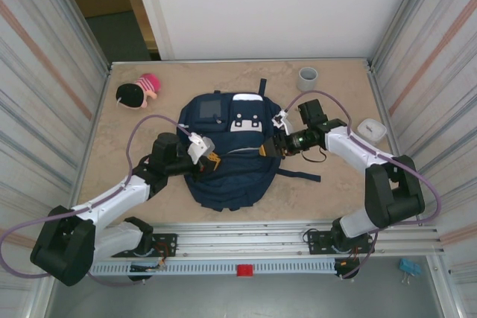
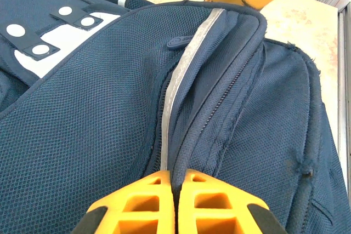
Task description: Pack books, pencil case, and school supplies into a backpack
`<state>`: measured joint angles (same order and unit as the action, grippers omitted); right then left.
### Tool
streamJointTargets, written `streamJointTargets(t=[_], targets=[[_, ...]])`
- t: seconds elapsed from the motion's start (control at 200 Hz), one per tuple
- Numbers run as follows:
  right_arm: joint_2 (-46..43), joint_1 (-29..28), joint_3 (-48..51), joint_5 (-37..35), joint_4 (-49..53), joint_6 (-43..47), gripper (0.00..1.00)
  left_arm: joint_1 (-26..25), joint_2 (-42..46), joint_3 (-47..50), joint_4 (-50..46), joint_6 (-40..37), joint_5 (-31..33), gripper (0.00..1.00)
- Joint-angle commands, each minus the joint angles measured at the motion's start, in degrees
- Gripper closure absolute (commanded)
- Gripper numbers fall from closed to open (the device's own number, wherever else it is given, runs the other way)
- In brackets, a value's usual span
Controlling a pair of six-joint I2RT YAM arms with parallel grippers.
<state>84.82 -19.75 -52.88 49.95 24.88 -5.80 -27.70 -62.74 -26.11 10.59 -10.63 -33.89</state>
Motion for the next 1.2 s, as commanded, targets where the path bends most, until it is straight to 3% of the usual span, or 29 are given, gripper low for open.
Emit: streamJointTargets(t=[0.0,0.135,0.296,0.376,0.646,0.792,0.987,1.193], targets=[[-3.27,-1.16,2.89,-5.71,-5.0,6.2,0.37,0.81,1.84,-1.66,5.32,0.98,-0.23,1.0],[-4.92,-1.53,6.89,-8.95,-14.04,8.93,0.32,0.81,1.99,-1.67,5.32,0.87,-0.12,1.0],[-4.24,-1.6,7.78,-8.88,-16.51,14.09,0.3,0.81,1.93,-1.84,4.97,0.51,0.01,1.0],[-5.02,-1.9,8.71,-7.09,-17.09,17.8,0.21,0.81,2.01,-1.83,4.95,0.35,0.26,1.0],[-16.56,-2.45,17.52,-11.68,-22.51,31.03,0.27,1.03,2.54,-1.12,7.03,1.88,-0.39,1.0],[-14.97,-2.22,18.05,-16.0,-22.55,41.09,0.3,1.51,2.98,3.18,15.29,5.46,0.71,1.0],[-9.12,-0.53,13.19,-13.39,-21.47,46.3,0.35,2.13,3.06,4.57,16.51,6.7,0.32,1.0],[-5.91,1.82,10.98,-1.76,-20.06,50.99,0.43,2.22,3.43,4.75,15.83,5.8,0.05,1.0]])
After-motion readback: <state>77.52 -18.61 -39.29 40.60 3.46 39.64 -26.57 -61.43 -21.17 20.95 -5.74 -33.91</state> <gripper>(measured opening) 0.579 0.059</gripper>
